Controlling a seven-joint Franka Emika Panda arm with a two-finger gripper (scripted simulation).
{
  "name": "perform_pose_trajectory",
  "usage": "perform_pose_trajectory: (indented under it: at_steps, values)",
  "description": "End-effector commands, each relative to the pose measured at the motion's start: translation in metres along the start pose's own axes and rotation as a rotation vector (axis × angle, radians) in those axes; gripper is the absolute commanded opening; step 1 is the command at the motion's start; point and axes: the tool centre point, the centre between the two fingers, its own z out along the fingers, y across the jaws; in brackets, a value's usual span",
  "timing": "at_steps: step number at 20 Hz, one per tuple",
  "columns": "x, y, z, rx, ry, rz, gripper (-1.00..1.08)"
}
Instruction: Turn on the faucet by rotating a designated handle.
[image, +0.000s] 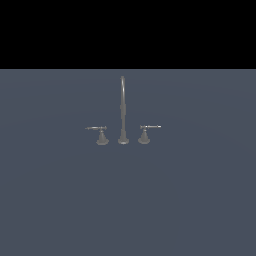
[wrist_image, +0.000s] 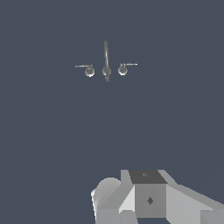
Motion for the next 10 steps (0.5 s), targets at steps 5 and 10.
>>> perform_pose_trajectory:
  at_steps: [5,10]
  values:
    - [-0.0002,0.0011,-0.0009,-0.016,-0.003,-0.010,-1.00]
    - [-0.0009,0.0031,-0.0027,-0.045,-0.009,-0.030,-1.00]
